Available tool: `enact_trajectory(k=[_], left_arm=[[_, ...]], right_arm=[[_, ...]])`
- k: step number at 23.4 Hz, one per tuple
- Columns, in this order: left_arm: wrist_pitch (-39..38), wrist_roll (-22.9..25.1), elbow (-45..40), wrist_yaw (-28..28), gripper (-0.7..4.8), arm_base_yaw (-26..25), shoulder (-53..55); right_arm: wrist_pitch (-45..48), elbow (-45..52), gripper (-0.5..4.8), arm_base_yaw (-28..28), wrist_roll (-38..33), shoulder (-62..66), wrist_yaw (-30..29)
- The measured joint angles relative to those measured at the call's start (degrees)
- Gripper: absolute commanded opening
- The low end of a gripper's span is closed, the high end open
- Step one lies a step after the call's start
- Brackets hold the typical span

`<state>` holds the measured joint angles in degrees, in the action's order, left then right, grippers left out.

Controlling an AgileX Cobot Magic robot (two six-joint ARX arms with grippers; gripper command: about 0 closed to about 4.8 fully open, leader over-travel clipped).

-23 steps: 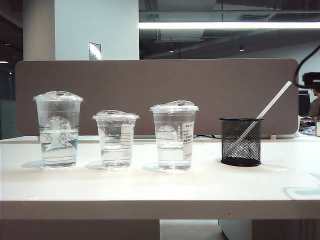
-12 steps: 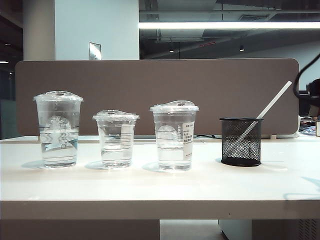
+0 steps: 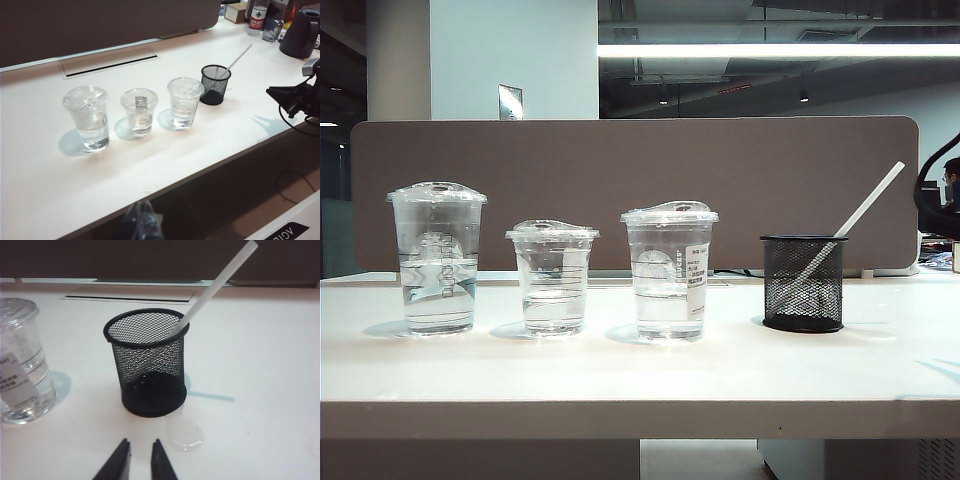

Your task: Pick up the straw and insert it into the medium coffee cup.

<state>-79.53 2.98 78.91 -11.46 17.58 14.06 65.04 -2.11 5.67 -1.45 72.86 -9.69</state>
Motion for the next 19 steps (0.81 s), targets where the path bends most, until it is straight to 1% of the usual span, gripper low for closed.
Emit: enact_trajectory(k=[3,4,8,13,15,19], left_arm=[[0.0,0.0,0.0,0.0,-0.04,0.0,0.0],[0.0,0.0,0.0,0.0,-0.04,0.0,0.0],[0.0,0.0,0.0,0.0,-0.04,0.0,0.0],[0.0,0.0,0.0,0.0,-0.04,0.0,0.0],[0.0,0.0,0.0,0.0,-0.04,0.0,0.0],[0.0,0.0,0.0,0.0,-0.04,0.0,0.0]], right_arm=[[0.4,0.0,1.81,0.0,-0.5,0.0,1.8],[0.6,0.0,1.92,0.0,-0.5,0.0,3.0],[1.7,0.0,1.92,0.0,-0.5,0.0,8.0],[4.8,-0.2,1.92,0.0,-0.5,0.0,8.4],[4.5,-1.3,1.94,0.0,-0.5,0.4,8.4],[5.0,-3.6,1.94,0.0,-0.5,4.8,8.2]])
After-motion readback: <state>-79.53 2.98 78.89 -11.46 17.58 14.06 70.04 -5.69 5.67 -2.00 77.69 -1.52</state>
